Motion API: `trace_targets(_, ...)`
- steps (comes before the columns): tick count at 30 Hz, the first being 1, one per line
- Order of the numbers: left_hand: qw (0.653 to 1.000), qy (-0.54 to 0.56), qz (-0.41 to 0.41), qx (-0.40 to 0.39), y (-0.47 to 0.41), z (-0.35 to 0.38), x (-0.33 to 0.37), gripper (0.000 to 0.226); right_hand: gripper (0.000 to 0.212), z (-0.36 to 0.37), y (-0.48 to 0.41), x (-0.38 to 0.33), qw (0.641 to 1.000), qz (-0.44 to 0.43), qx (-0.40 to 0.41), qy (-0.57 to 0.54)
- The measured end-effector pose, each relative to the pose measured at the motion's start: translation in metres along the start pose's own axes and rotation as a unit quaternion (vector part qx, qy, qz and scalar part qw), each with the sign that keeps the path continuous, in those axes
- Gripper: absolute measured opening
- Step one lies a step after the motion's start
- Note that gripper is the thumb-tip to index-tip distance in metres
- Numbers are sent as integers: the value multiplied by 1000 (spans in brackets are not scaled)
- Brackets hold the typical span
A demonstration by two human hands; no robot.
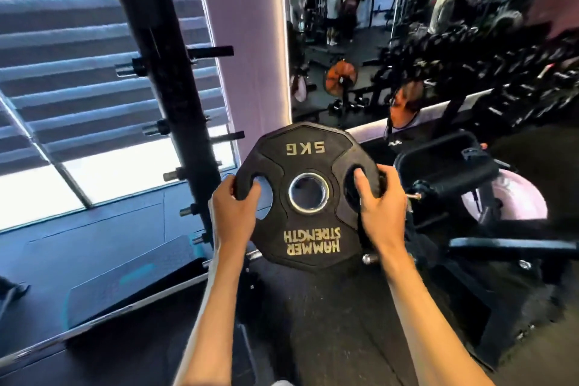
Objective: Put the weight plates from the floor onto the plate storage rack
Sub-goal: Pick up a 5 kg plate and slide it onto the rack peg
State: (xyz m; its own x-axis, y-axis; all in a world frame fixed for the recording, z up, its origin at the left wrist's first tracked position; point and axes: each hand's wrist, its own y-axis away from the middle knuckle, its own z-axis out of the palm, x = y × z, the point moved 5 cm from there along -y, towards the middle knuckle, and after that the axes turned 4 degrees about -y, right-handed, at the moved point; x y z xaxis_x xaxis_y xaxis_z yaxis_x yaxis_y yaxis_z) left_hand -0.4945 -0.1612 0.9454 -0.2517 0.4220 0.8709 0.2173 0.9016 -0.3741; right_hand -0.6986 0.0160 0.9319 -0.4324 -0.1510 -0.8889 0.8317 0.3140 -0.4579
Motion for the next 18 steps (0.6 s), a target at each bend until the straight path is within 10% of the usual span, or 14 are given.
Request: trace_targets(18,997,11,66,24,-320,228,6,14,21,156,-332,124,998,-49,41,-22)
